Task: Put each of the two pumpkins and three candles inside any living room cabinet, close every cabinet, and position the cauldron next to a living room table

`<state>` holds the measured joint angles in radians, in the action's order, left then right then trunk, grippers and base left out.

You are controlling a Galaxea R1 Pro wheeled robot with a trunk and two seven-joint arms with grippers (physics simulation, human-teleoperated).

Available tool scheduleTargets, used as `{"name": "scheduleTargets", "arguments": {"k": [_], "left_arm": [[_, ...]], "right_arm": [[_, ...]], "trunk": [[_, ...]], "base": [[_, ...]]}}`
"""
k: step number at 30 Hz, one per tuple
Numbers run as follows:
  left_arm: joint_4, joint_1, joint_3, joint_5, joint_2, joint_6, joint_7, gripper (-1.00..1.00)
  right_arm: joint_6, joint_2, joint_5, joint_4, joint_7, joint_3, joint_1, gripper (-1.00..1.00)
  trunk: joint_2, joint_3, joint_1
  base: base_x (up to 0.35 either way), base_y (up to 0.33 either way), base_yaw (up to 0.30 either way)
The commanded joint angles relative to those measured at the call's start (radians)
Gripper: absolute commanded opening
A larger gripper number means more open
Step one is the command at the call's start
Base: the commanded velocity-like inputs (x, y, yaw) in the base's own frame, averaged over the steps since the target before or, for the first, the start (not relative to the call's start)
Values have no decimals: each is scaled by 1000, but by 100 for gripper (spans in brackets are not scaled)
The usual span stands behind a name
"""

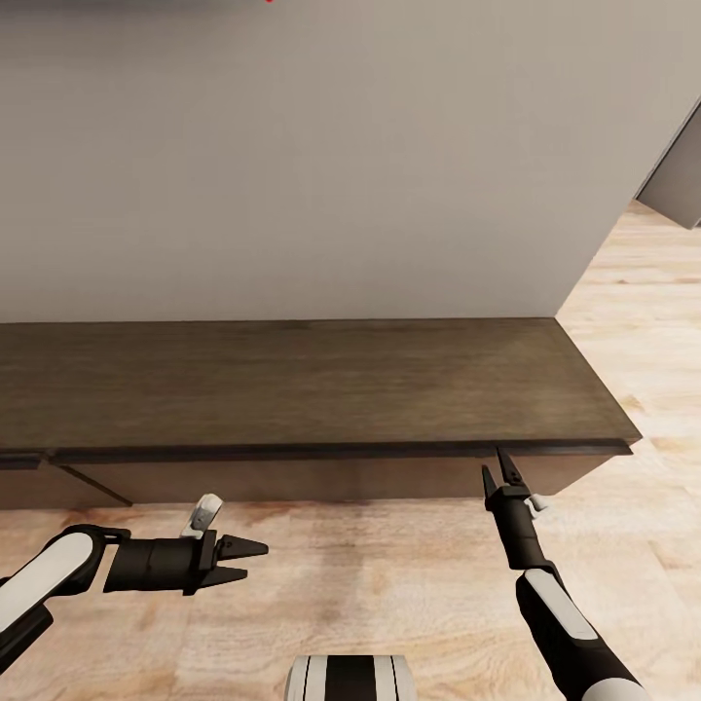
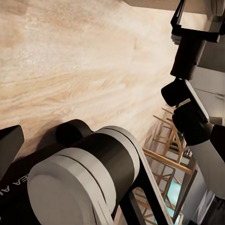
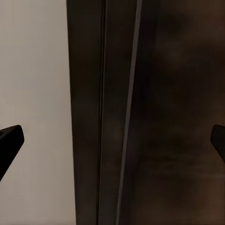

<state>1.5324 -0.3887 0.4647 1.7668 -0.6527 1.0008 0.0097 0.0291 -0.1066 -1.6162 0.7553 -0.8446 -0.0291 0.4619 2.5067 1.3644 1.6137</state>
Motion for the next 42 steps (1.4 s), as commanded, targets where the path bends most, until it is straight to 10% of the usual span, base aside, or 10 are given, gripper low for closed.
{"name": "scheduleTargets", "arguments": {"k": [1,28,29,42], "left_arm": [[0,-1,2,3,-1,1,1,100],[0,-1,2,3,-1,1,1,100],[0,-1,2,3,-1,1,1,100],[0,-1,1,3,-1,1,0,100]], "right_arm": [[3,-1,-9,0,-4,-3,0,100],[3,-1,-8,-5,-4,-3,0,100],[3,-1,-8,-5,-4,-3,0,-100],[5,-1,-8,-5,8,-3,0,-100]], "trunk": [[0,1,0],[0,1,0],[0,1,0],[0,1,0]], "base": [[7,0,0],[46,-3,0],[3,0,0],[0,0,0]]}}
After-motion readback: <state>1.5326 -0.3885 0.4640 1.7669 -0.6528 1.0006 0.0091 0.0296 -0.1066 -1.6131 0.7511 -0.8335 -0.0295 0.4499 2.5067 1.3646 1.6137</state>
